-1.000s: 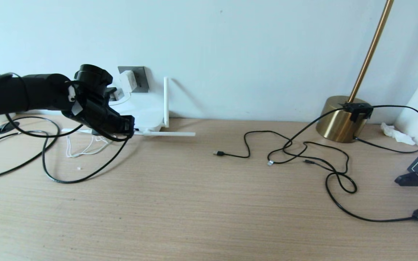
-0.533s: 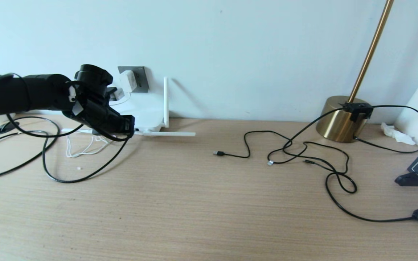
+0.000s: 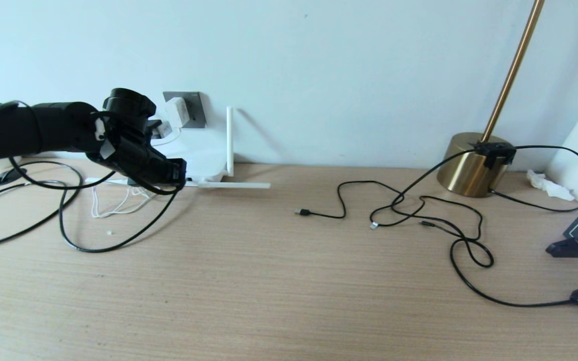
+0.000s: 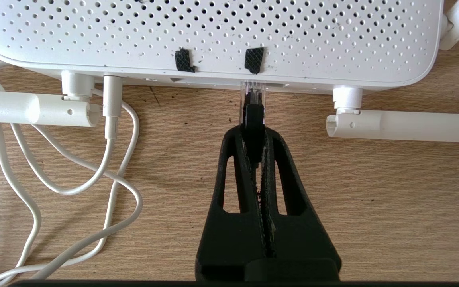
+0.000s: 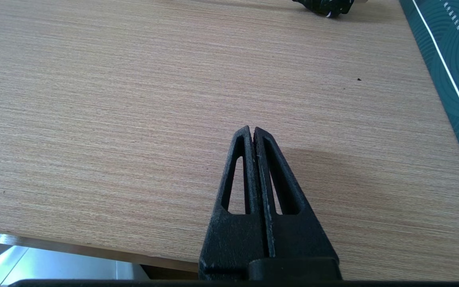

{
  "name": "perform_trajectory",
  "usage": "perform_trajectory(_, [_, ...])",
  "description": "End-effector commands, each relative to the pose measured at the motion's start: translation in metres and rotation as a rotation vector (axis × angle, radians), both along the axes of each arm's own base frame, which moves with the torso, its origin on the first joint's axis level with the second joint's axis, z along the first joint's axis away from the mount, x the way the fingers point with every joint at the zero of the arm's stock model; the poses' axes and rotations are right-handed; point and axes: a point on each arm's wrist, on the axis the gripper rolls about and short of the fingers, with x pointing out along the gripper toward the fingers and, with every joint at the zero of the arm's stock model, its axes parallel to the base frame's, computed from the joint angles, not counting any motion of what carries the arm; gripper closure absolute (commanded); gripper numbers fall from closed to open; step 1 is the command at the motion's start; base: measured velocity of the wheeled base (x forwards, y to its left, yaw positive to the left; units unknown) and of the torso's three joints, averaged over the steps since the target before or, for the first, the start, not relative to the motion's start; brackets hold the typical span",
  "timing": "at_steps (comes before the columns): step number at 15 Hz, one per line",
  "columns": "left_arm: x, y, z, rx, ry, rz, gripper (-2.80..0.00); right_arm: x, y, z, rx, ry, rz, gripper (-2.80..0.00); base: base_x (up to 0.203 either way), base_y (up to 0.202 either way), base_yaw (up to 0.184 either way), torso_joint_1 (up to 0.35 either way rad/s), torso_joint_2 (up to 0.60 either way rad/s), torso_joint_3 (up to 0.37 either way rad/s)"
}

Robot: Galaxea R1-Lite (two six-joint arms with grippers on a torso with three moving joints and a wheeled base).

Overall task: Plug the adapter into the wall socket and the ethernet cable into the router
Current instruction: Plug cable into router interface

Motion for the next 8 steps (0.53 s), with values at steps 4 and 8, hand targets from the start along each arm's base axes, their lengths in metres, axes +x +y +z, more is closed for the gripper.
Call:
perform_trajectory(4, [0.0006,-0.0001,-0.0004,0.000,-0.001,0.000,0.00,-0.0001,0.0000,0.0000,0.001,0.000,0.001,0.00,0.000,0.000,0.000,0.000,0.00,0.000])
perform_trajectory(8, [0.0036,0.0003,-0.0023,-0.001,-0.009,0.002,0.00,0.0000,0.0000,-0.0004,0.000,0.002,0.001,0.00,0.000,0.000,0.000,0.000,0.00,0.000])
